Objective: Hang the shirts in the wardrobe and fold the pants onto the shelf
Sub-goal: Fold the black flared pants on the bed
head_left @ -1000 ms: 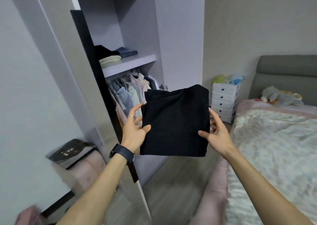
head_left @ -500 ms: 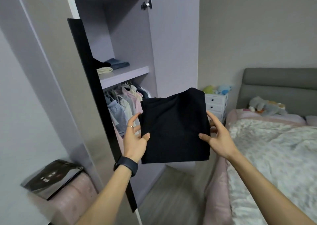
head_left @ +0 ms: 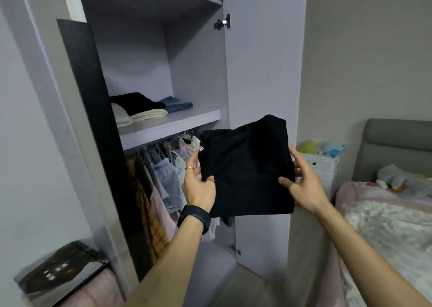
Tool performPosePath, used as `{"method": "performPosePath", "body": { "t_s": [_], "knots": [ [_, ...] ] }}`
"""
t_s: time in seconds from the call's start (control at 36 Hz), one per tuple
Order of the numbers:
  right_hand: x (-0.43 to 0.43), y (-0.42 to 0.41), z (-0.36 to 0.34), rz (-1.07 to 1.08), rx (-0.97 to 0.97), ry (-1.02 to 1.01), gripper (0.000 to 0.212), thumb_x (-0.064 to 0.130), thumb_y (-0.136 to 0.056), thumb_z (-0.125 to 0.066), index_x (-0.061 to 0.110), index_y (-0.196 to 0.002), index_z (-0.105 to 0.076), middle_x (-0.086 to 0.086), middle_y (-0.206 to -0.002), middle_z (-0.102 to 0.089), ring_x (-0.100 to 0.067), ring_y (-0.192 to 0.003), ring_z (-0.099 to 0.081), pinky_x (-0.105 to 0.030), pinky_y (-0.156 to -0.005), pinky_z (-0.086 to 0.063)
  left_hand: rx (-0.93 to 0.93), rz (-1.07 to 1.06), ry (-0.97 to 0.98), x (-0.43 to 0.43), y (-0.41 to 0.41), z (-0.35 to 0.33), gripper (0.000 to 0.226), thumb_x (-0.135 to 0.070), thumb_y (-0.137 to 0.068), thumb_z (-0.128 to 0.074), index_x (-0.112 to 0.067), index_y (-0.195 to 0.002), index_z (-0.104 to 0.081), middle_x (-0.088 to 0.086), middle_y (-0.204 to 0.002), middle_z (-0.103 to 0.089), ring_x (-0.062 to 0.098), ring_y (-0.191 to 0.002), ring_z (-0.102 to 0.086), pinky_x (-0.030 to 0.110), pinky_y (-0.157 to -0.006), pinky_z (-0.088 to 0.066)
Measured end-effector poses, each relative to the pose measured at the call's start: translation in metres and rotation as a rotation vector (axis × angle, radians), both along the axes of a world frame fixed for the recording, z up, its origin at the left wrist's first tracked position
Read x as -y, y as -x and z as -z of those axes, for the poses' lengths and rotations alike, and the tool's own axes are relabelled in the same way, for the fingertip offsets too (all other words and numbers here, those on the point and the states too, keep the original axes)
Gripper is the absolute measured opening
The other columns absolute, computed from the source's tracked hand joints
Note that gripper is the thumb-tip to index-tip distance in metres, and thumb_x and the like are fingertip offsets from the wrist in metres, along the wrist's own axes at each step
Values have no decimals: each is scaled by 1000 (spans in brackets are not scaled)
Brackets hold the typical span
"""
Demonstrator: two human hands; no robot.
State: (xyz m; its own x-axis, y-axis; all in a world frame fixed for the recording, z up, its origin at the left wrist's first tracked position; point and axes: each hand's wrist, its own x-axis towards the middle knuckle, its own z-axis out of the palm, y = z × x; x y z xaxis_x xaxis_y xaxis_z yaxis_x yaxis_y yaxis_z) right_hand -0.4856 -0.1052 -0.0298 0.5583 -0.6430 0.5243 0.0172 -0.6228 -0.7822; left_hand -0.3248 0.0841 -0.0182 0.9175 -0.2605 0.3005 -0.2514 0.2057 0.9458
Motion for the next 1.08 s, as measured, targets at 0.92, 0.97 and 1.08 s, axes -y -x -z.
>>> {"method": "performPosePath", "body": {
  "t_s": [0.92,0.97,1.08],
  "knots": [
    [198,-510,-173,-609,7,135,91,-3,-83,-65,49,-150,-31,18,-122,-58,-10,-111,-58,-12,-78,-44,247,-498,-185,110,-390,-162,70,9,-85,-69,-33,-135,-44,-1,-104,-65,19,-102,-65,43,-88,-56],
    [195,-533,-184,-639,-5,127,90,-3,-83,-65,46,-150,-32,17,-122,-60,-10,-110,-60,-9,-75,-44,243,-501,-183,103,-408,-173,69,9,-85,-68,-33,-134,-46,0,-104,-66,23,-102,-66,44,-87,-57],
    [181,-589,-208,-687,-19,116,91,-4,-84,-64,47,-151,-29,9,-120,-62,-16,-107,-62,-19,-77,-49,245,-530,-175,89,-456,-195,70,8,-86,-68,-36,-137,-47,1,-99,-65,22,-97,-67,41,-82,-58]
  ]
}}
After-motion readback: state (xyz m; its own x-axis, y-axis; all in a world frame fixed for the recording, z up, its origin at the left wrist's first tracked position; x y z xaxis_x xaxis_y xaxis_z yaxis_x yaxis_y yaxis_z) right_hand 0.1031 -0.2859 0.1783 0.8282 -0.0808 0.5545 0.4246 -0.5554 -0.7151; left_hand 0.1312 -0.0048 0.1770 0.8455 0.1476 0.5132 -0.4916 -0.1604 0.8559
